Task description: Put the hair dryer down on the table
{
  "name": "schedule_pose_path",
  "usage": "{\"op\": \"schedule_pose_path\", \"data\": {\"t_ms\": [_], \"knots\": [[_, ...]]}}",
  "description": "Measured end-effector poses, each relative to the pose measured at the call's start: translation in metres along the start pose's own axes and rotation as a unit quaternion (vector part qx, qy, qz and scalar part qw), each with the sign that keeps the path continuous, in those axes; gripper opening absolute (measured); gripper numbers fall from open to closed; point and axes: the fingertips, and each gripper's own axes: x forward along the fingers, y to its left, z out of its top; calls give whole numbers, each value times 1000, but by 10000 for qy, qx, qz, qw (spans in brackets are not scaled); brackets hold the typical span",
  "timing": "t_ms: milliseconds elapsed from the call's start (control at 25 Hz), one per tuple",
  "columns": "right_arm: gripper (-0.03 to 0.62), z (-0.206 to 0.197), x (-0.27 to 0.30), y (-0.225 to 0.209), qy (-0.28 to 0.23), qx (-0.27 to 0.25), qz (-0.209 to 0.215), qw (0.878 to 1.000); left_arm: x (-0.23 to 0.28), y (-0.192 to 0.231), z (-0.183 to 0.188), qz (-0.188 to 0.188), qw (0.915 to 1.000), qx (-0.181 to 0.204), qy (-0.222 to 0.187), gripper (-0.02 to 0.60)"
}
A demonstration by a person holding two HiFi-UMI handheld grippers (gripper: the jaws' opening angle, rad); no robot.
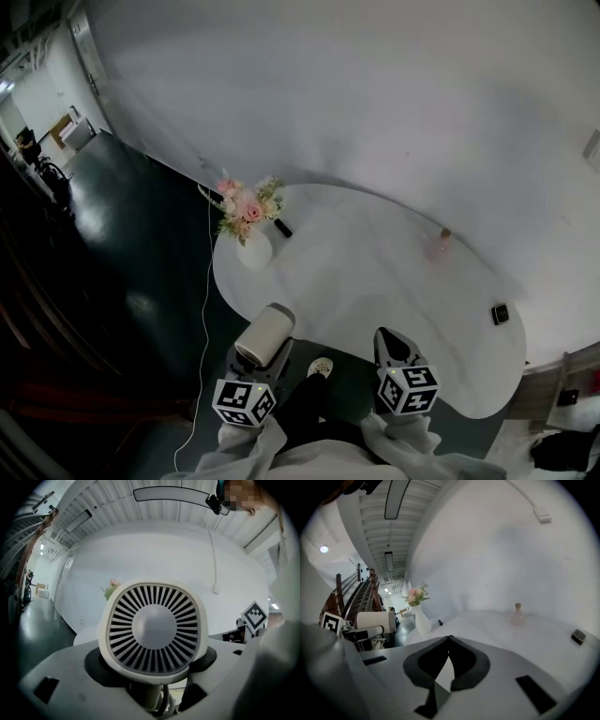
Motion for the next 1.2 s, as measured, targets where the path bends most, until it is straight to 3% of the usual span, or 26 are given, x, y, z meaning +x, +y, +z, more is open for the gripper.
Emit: {"op": "schedule_pose_path", "data": {"t_ms": [760, 1200], "knots": [[49, 42, 69, -51, 127, 180, -274, 9994, 113, 15, 16, -396, 9989, -30, 263, 331], [49, 50, 104, -69, 246, 335, -365, 9985, 165, 16, 22, -682, 9960, 307, 481, 331]]}}
